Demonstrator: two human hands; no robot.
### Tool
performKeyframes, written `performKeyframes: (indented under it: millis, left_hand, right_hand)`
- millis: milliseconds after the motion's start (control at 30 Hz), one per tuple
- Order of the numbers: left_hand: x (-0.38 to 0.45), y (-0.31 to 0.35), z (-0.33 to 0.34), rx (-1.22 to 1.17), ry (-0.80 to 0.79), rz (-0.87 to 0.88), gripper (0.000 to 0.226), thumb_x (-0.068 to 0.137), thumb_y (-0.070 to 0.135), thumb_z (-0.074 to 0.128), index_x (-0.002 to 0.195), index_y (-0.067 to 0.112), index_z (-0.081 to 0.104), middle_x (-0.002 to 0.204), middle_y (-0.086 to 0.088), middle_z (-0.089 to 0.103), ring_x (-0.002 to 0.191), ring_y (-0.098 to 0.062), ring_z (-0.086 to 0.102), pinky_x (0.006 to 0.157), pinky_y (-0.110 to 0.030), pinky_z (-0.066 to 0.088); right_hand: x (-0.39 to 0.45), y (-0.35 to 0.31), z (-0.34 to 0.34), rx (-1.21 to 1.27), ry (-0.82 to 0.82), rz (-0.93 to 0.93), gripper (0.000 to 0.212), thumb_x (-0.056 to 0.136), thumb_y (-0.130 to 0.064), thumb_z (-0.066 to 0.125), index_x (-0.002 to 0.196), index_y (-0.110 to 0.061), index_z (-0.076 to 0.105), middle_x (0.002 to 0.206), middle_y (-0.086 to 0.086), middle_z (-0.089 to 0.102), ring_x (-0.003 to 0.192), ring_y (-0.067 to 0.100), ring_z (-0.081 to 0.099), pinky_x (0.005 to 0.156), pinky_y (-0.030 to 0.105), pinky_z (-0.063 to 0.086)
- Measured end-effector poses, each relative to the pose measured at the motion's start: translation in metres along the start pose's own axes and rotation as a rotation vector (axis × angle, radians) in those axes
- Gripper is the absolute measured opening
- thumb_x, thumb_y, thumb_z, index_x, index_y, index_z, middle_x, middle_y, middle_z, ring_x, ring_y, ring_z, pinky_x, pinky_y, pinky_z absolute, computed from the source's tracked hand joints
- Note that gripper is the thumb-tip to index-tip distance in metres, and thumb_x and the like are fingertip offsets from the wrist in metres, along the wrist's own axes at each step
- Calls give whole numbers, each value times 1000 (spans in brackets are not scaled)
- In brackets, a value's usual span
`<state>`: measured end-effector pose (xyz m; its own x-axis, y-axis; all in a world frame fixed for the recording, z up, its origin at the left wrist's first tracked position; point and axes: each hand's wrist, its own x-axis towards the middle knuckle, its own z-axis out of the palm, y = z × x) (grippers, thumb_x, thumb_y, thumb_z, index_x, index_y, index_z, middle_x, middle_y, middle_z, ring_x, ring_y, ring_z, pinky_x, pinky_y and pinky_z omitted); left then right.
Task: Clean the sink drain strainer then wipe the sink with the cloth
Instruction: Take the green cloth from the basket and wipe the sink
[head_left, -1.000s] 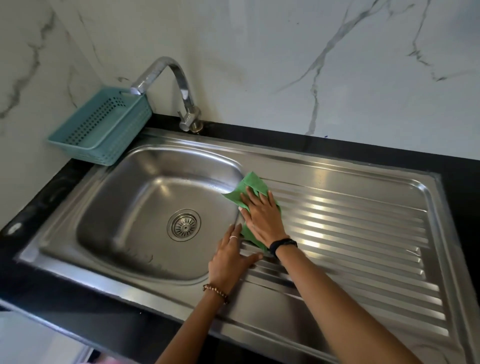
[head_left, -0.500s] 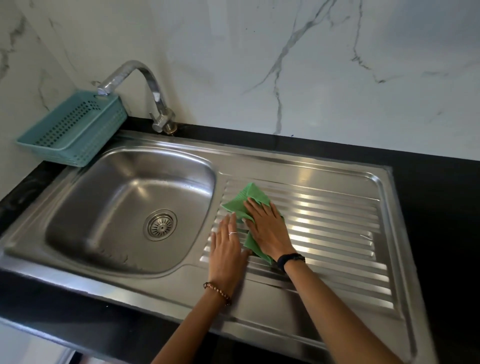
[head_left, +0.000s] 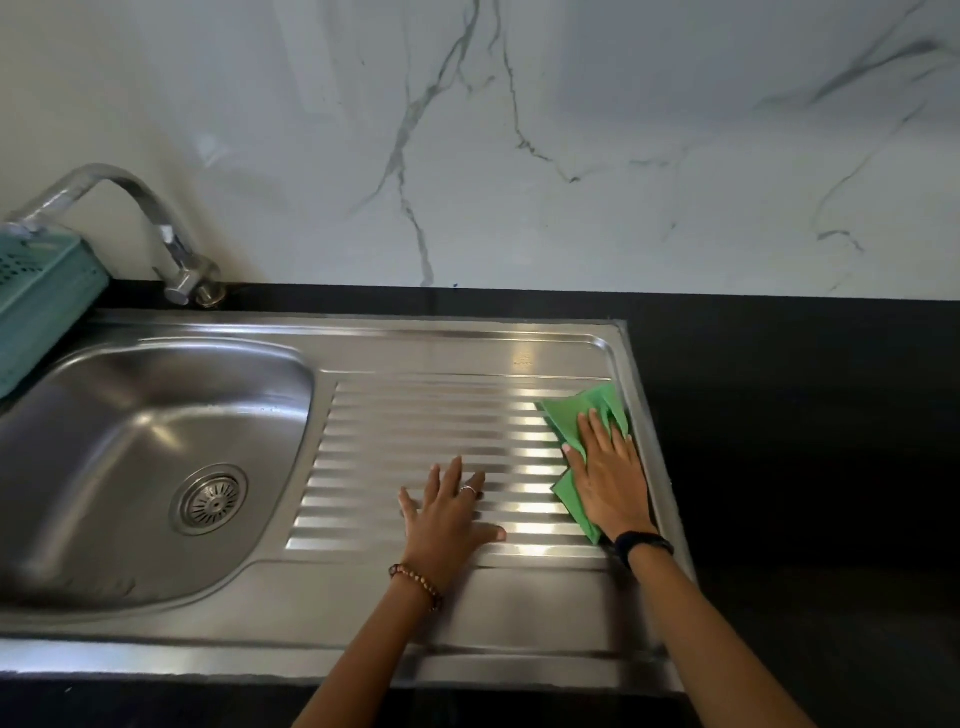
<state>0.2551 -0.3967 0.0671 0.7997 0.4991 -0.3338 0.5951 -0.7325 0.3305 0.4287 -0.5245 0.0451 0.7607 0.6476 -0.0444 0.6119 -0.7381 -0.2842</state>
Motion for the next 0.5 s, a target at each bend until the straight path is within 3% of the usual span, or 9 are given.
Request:
performKeyframes:
  millis: [300,500]
  left_hand:
    - [-4,-6,4,-40,47,41,75,85,54,48,146,26,14,158,2,-1,146,-20,-2,116,-55,1]
    - [-16,-42,-3,-197,176,57,70,90,37,53,146,22,14,158,0,0,146,-17,3,119,-39,3]
  right_hand:
    - [-75,-4,9,62,11,80,60,96,-48,16,146,-20,-1,159,0,4,147,17,4,117,31,-4]
    - [-40,-10,2,3,5,94,58,99,-42,22,149,-16,7,159,4,8,147,21,10,120,39,2]
